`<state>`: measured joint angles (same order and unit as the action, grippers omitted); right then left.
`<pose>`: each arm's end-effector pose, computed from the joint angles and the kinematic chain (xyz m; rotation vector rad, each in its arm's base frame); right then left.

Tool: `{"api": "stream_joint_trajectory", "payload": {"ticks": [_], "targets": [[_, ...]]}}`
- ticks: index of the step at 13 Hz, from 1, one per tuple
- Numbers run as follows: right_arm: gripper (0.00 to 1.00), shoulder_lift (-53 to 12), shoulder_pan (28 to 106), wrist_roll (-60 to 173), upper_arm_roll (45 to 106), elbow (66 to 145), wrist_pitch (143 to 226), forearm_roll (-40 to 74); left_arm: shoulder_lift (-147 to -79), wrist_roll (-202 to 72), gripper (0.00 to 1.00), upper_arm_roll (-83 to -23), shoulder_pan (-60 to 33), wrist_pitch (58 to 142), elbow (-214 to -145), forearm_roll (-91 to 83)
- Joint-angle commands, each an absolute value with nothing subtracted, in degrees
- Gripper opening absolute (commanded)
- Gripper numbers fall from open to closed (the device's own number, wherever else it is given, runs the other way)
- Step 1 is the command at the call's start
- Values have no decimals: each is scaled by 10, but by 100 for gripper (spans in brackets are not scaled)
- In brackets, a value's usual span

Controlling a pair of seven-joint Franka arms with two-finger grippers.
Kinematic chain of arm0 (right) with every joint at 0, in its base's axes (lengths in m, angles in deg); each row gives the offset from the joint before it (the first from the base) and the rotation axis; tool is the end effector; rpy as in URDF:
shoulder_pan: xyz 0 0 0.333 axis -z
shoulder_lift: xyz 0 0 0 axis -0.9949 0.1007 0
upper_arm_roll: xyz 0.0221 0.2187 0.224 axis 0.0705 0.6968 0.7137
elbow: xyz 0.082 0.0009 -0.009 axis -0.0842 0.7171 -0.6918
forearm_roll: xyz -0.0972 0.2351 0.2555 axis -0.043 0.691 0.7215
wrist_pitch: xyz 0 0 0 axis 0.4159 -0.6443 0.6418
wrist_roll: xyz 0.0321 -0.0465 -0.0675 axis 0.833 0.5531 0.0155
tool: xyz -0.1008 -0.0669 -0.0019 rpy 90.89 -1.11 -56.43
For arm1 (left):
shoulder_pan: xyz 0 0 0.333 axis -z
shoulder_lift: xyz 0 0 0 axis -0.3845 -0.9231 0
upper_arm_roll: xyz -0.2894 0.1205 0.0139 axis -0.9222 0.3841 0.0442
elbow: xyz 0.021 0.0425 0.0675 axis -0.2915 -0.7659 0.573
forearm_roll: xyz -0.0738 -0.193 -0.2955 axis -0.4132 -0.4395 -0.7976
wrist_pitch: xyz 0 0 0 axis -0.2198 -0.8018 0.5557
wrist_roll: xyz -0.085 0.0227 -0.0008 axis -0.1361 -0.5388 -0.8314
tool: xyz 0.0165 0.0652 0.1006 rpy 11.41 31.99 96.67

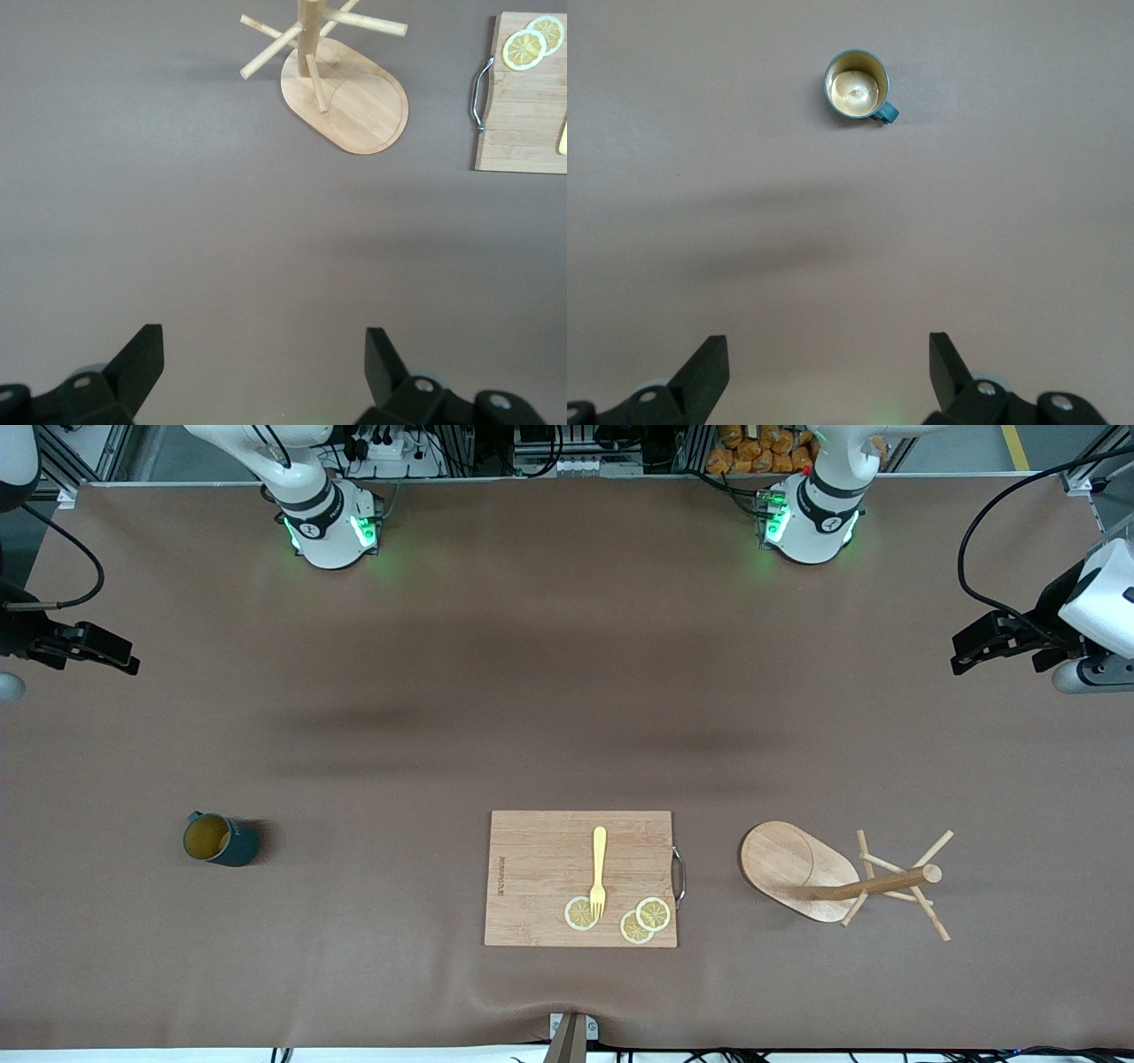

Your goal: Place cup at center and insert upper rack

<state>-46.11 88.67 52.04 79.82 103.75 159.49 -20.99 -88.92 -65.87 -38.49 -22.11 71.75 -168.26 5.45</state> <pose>0.5049 -0.0527 0.5687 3.1201 -0.1288 -0.1414 0.5258 -0.0347 0.6050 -3.1280 -0.0442 0.0289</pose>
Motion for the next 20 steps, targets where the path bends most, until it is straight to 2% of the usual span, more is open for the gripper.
{"api": "stream_joint_trajectory", "payload": {"ticks": [1,20], "targets": [[100,-461,882,512,797,1037,1594,-210,-880,-657,100,-387,-224,709,-1687,48],[100,-451,881,512,797,1039,1594,-210,-897,-663,100,-381,-234,697,-1687,54]]}}
